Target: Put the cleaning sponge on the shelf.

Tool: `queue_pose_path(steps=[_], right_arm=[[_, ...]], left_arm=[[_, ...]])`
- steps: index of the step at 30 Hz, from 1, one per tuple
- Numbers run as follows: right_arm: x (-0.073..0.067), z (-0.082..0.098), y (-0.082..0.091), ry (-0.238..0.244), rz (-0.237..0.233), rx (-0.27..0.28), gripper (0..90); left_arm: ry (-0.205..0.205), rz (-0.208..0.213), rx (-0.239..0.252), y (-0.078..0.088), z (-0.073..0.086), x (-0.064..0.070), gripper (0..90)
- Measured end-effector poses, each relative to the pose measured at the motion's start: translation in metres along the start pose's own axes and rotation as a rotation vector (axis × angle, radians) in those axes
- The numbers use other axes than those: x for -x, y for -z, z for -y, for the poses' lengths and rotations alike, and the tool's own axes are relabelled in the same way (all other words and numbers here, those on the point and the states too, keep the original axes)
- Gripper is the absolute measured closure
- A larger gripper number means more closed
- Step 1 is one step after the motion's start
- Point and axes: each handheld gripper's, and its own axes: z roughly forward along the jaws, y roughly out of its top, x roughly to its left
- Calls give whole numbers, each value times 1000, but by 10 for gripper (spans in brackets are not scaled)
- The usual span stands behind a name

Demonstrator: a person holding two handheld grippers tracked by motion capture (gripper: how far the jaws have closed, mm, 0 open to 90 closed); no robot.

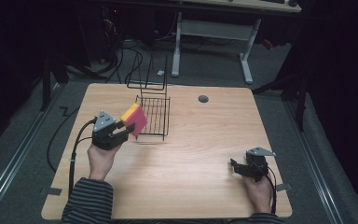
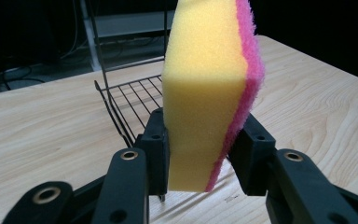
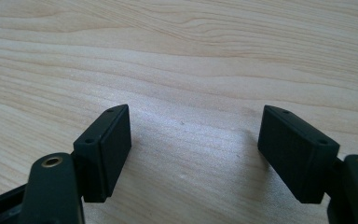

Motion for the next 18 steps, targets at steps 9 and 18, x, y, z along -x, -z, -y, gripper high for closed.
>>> queue_pose_path(steps=[9,18], right_arm=[[0,0,0,-2,-2,-2,258],[-1,1,1,2,-5,-2,258]], left_arm=[[-1,-17,-1,-13,-7,2,619],[1,-32,-3,-25,-8,4,619]])
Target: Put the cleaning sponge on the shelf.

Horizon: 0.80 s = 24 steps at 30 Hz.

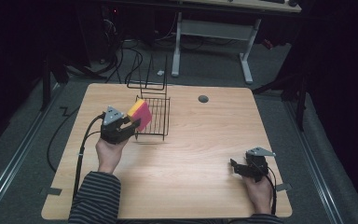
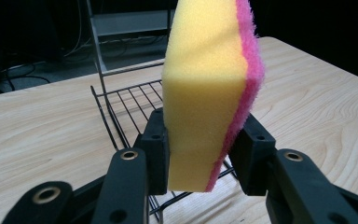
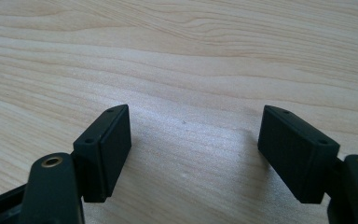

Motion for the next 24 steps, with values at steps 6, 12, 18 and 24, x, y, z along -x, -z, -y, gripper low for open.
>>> queue_pose_path(steps=[6,12,18,24], right_arm=[[0,0,0,-3,-1,0,258],[0,0,0,-4,-1,0,258],[0,0,0,-3,-1,0,258],[0,0,0,-3,0,0,258]], left_arm=[[-3,-9,6,-4,-6,-2,619],[-3,-2,-11,-12,-7,-2,618],[19,-7,-13,-21,-5,-6,618],[1,-26,-22,-30,-9,-4,617]])
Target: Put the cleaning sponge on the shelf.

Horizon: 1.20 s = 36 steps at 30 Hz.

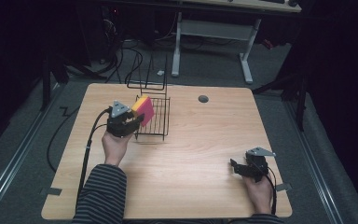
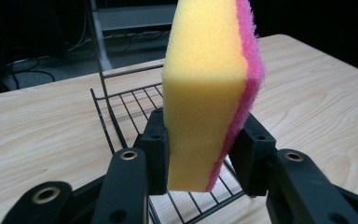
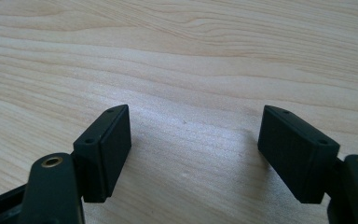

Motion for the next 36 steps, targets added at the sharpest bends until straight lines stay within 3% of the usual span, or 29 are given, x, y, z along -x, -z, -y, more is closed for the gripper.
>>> queue_pose_path(steps=[18,26,36], right_arm=[[0,0,0,1,-1,0,258],[0,0,0,2,-1,0,258],[0,0,0,1,-1,0,258]], left_arm=[[-5,-26,0,-33,-2,2,615],[11,-30,-35,-52,3,0,613],[0,-52,-75,-66,8,1,612]])
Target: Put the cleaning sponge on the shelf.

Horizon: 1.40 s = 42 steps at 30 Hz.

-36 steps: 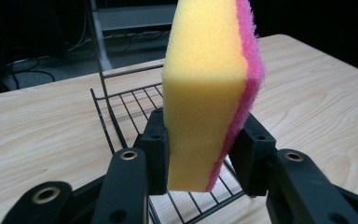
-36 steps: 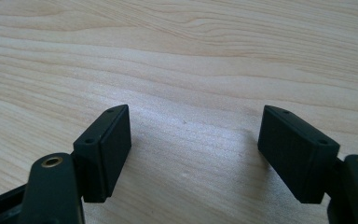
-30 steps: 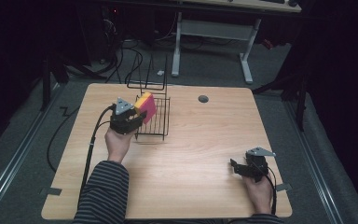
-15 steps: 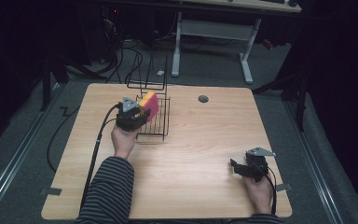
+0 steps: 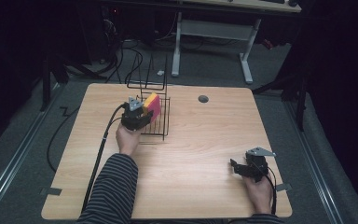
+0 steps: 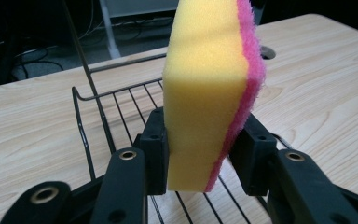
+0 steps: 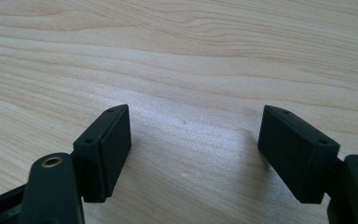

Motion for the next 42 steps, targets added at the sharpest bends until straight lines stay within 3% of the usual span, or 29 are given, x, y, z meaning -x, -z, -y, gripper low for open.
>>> queue_pose_path(steps=[18,25,30,34,37,42], right_arm=[[0,0,0,0,0,0,258],[0,0,0,1,0,1,258],[0,0,0,0,0,0,258],[0,0,0,1,0,1,258],[0,0,0,2,-1,1,258],[0,0,0,1,0,1,258]], left_arm=[[7,-9,7,-5,1,-2,571],[4,-11,-13,-8,3,-3,538],[11,-11,-17,-7,3,-3,502],[52,24,-29,-6,3,-7,383],[49,41,-45,-2,4,-7,351],[47,35,-30,8,5,-7,334]])
